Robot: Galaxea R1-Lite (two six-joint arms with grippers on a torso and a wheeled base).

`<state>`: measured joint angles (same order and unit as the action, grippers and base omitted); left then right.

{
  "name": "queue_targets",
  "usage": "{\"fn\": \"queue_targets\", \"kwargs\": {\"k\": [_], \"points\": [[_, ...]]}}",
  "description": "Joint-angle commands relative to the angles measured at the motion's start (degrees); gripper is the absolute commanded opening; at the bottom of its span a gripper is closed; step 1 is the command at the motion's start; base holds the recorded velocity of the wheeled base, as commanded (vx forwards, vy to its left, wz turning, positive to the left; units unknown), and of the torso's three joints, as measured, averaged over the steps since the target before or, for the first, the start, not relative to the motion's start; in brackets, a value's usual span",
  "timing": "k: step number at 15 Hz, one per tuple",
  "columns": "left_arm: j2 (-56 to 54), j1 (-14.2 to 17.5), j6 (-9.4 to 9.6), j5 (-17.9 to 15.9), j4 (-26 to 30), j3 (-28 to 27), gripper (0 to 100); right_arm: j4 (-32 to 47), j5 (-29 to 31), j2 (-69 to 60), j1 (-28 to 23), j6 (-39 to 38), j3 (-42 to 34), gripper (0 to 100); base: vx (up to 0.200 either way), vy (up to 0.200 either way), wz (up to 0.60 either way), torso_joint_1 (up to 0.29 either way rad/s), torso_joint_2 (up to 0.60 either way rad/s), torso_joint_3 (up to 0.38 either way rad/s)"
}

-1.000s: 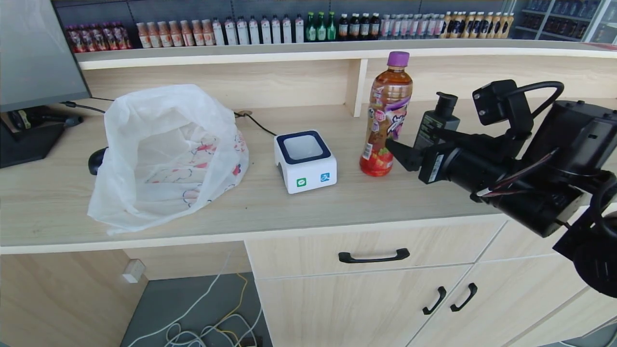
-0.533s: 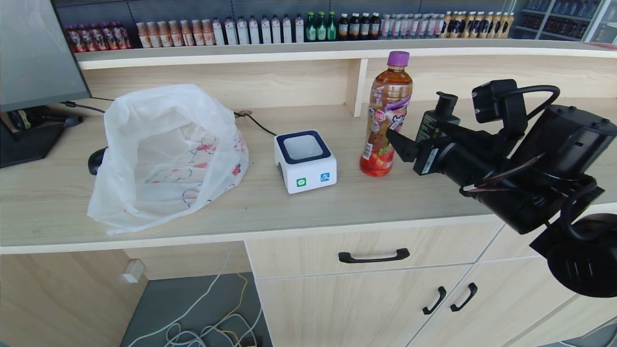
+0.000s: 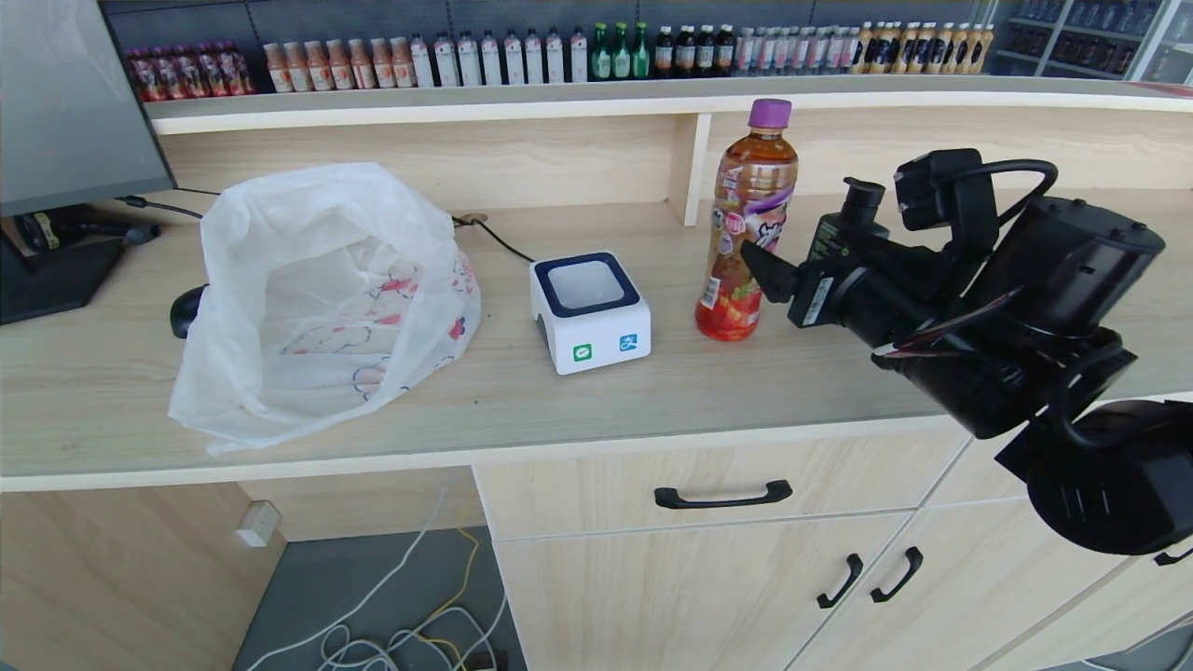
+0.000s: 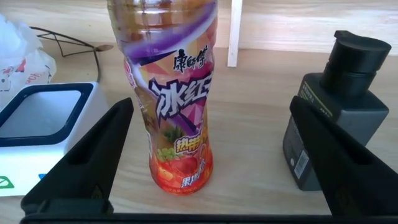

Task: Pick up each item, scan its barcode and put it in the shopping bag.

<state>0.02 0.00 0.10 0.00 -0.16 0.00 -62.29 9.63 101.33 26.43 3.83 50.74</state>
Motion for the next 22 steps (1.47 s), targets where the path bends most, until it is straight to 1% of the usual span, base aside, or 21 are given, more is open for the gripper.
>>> {"fn": "queue_targets", "kwargs": {"k": [1,5,11,14,16,19,22], "points": [[0.0,0.0,-0.01,0.0,0.0,0.0,100,0.0,-0.1,0.7,0.0,0.4,0.2,100,0.0,0.0,0.0,0.0,0.0,0.0],[0.0,0.0,-0.01,0.0,0.0,0.0,100,0.1,0.0,1.9,0.0,0.8,1.3,100,0.0,0.0,0.0,0.0,0.0,0.0],[0.0,0.0,-0.01,0.0,0.0,0.0,100,0.2,-0.6,6.3,0.1,0.6,7.9,100,0.0,0.0,0.0,0.0,0.0,0.0],[0.0,0.0,-0.01,0.0,0.0,0.0,100,0.8,-0.7,7.4,0.1,0.6,9.8,100,0.0,0.0,0.0,0.0,0.0,0.0],[0.0,0.0,-0.01,0.0,0.0,0.0,100,2.7,-0.4,8.5,0.3,0.6,12.7,100,0.0,0.0,0.0,0.0,0.0,0.0],[0.0,0.0,-0.01,0.0,0.0,0.0,100,3.5,-0.3,10.9,0.3,0.6,17.7,100,0.0,0.0,0.0,0.0,0.0,0.0],[0.0,0.0,-0.01,0.0,0.0,0.0,100,3.5,-0.3,12.1,0.3,0.6,19.0,100,0.0,0.0,0.0,0.0,0.0,0.0]]}}
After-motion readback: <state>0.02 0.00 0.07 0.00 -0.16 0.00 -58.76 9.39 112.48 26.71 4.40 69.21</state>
